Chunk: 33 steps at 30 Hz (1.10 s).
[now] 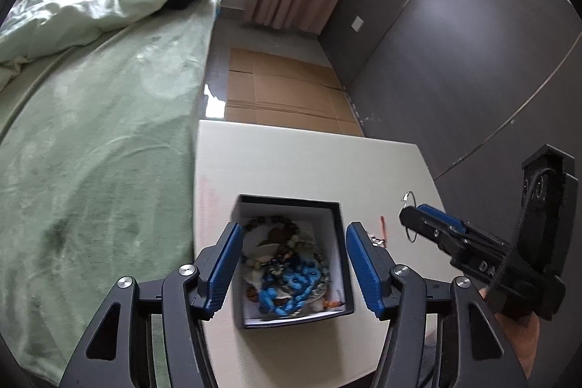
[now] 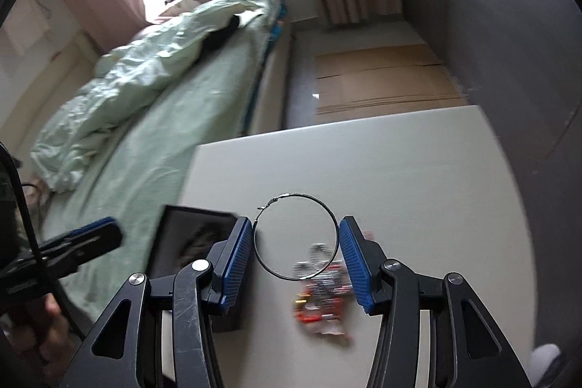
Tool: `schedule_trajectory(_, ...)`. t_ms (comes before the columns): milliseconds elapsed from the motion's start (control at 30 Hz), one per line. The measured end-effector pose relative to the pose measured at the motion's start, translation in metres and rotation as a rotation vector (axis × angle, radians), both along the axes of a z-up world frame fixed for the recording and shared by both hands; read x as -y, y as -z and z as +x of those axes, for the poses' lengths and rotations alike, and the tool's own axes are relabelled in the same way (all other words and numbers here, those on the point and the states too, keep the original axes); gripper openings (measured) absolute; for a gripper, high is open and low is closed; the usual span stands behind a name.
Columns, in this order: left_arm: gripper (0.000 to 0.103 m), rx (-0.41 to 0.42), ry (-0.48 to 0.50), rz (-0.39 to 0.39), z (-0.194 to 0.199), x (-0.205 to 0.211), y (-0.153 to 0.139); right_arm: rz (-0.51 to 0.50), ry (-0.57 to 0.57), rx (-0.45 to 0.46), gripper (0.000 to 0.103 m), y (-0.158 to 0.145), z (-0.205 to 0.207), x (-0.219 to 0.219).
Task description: Organize jewelry
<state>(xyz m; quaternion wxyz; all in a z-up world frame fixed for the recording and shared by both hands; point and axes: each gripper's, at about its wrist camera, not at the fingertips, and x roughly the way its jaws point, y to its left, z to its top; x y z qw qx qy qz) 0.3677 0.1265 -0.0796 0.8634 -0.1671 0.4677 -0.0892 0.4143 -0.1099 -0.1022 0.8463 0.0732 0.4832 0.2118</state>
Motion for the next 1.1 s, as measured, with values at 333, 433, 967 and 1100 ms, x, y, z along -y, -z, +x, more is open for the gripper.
schedule_trajectory(333,0.061,0.003,-0.057,-0.001,-0.009,-0.035,0.0,0.106,-0.12,-0.034,0.051,0.0,-0.013,-0.052)
schedule_trajectory(433,0.067,0.01,-0.08,-0.006,-0.01,-0.043,-0.001,0.126,-0.147,-0.033,0.051,-0.002,-0.016,-0.062)
schedule_trajectory(967,0.081,0.041,0.038,0.048,-0.009,0.014,-0.018,0.178,0.008,-0.043,0.086,-0.006,-0.033,-0.012)
schedule_trajectory(1100,0.081,0.045,0.081,0.057,-0.009,0.034,-0.019,0.182,0.044,-0.029,0.086,-0.01,-0.038,0.009)
